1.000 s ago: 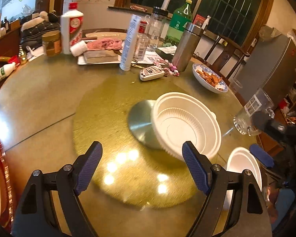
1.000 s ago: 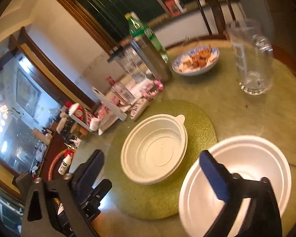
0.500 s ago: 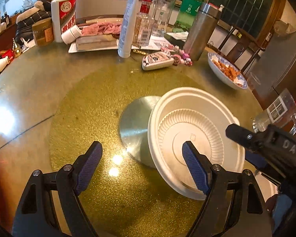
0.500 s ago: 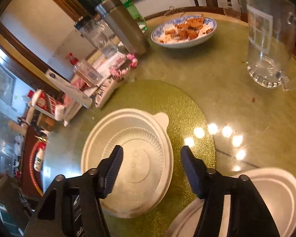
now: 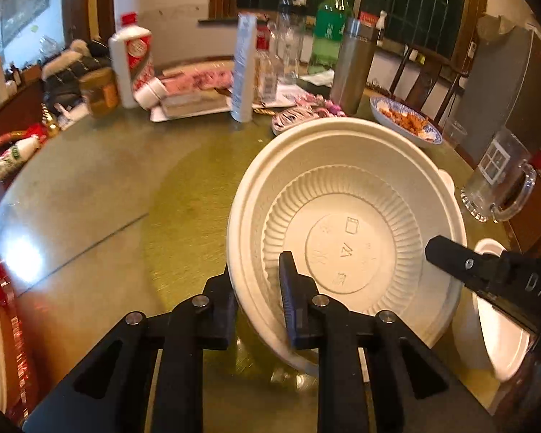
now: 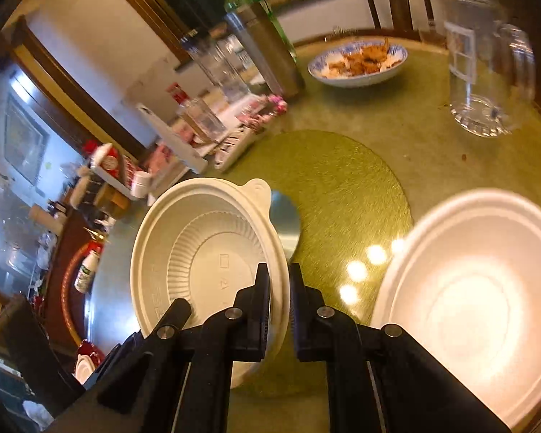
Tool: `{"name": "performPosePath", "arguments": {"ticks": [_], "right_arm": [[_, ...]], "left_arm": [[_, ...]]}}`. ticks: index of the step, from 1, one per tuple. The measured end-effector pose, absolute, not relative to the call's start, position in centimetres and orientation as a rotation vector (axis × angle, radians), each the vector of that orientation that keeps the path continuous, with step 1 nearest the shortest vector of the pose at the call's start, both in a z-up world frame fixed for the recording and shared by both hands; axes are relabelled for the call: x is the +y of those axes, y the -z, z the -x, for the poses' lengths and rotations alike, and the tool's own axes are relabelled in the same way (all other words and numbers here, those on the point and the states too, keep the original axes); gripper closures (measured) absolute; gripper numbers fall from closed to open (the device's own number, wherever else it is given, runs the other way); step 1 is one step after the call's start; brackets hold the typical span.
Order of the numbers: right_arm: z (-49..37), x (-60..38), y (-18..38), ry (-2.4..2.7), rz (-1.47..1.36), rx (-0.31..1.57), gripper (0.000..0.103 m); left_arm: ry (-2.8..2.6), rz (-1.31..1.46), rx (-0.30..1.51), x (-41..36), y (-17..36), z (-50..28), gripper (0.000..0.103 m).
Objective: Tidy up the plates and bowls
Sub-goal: 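Lift the ribbed white bowl with both grippers and carry it toward the red plate stack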
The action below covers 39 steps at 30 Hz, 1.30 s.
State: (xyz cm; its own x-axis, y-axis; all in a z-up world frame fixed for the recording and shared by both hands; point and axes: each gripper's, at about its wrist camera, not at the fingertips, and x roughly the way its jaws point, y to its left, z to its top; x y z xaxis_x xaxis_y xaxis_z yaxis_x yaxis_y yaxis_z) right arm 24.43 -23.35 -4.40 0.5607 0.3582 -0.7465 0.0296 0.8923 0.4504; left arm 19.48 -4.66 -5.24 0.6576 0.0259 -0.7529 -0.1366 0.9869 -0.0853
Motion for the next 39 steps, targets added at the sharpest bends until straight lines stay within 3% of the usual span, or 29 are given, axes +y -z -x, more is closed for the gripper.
{"name": "performPosePath", "arguments": {"ticks": [13,39], "right_arm": [[-16.7,-18.1,3.7,-0.247,-0.337,0.793,0.094],[-16.8,-17.5,4.9,-0.216,-0.287,0.760,0.093]], "left_arm": [[-0.149,0.199,0.776,-0.6,5.6,-14.1,0.087],[-0.108,0.217,0.776,-0.5,6.7,-14.0,0.087]]}}
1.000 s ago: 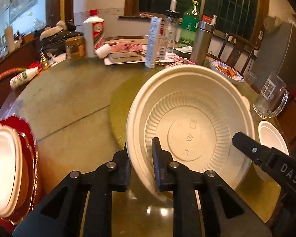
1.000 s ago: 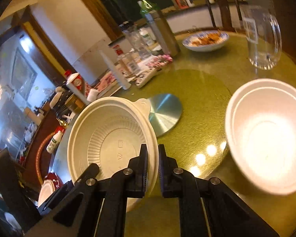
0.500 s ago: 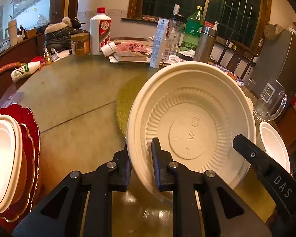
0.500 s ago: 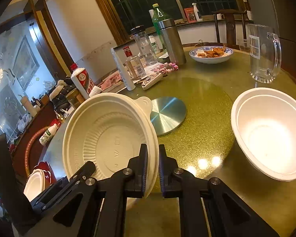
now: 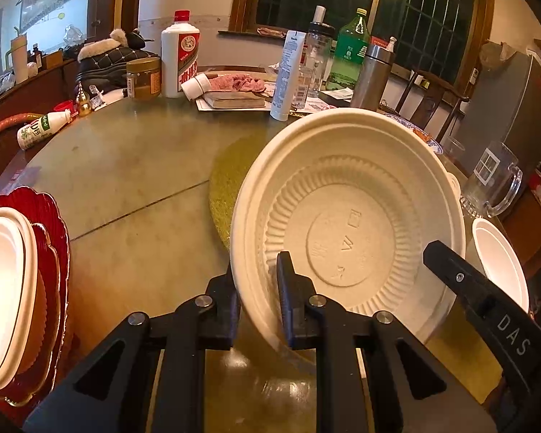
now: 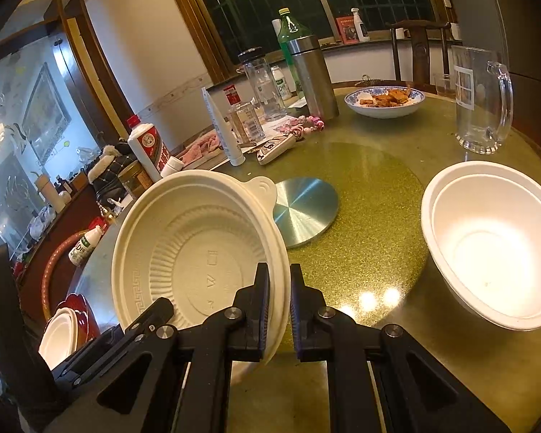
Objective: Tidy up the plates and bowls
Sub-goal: 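Lift the ribbed white bowl with both grippers and carry it toward the red plate stack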
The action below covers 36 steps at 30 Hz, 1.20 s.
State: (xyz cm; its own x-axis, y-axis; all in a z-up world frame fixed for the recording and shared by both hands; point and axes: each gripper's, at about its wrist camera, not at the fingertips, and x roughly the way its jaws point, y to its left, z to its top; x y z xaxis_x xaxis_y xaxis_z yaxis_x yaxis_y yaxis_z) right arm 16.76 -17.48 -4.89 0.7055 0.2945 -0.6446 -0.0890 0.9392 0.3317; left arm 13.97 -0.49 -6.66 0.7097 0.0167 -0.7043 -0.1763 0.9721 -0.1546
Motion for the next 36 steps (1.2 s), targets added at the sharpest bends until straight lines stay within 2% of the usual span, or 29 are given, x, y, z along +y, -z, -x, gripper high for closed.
{"name": "performPosePath", "arguments": {"ticks": [36], "right_arm": [[-16.58,-17.44,4.72,-0.217,-0.281,0.747,0.093]], "left_arm": [[-0.118,0.202,0.762,-0.64,6.59,-13.77,0.087]]}}
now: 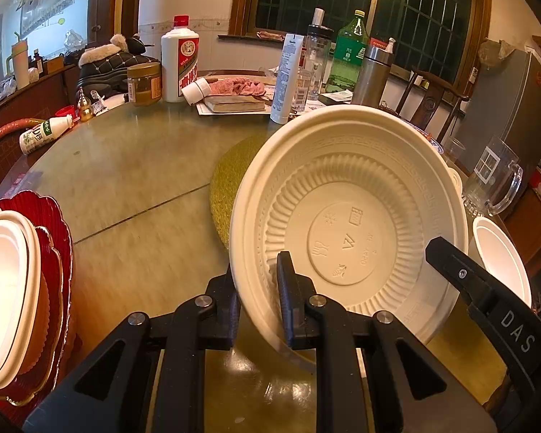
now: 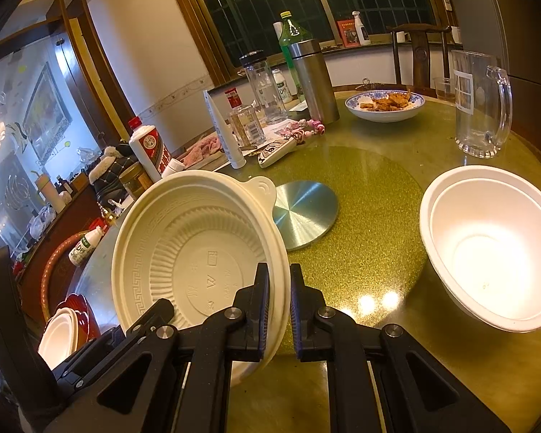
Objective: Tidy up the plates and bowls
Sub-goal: 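Lift the ribbed white bowl with both grippers and carry it toward the red plate stack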
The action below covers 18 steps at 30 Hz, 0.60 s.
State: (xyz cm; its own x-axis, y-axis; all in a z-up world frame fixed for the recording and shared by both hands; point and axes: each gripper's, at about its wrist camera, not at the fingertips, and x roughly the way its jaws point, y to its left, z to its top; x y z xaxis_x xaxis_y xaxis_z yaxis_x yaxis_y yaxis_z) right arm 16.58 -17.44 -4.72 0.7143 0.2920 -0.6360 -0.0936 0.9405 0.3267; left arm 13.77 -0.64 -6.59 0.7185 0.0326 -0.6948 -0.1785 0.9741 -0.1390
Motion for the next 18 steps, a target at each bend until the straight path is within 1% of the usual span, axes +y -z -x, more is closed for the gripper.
{"name": "performPosePath", "arguments": {"ticks": [18], "right_arm": [[-16.55,-17.48,4.52,-0.217,-0.279,0.741,0.093]], "left_arm": [[-0.123,0.192,0.750,-0.92,6.35,-13.54,0.087]]}}
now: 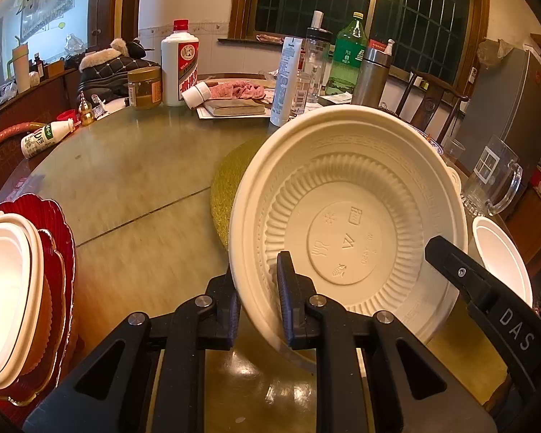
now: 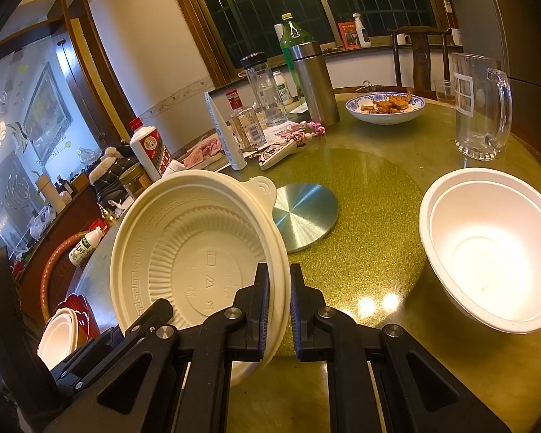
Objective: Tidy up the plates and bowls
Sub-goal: 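Lift the ribbed white bowl with both grippers and carry it toward the red plate stack, then lower the ribbed bowl into the bowls on the red plates with both grippers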
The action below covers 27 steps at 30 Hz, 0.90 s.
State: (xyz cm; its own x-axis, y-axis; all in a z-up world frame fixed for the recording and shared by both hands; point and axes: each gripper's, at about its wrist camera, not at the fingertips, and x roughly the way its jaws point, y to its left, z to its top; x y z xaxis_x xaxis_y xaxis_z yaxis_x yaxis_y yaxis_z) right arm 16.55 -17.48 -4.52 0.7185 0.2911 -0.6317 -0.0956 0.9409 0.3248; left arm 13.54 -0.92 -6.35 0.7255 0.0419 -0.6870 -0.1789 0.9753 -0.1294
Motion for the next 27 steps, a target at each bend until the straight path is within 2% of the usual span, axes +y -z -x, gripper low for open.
{"name": "performPosePath", "arguments": {"ticks": [14,27], "right_arm": [[-16.6,-17.5,4.2,-0.219,-0.277,0.725,0.093],[-13.7,-16.4,0.0,-0.275,-0.292,0.651,0.093]], "left_arm": [[-0.136,0.188,0.731,-0.9,5.9,-13.5,0.087],[-0.155,0.171,0.643,1.0,0.8,-10.2,0.087]]}}
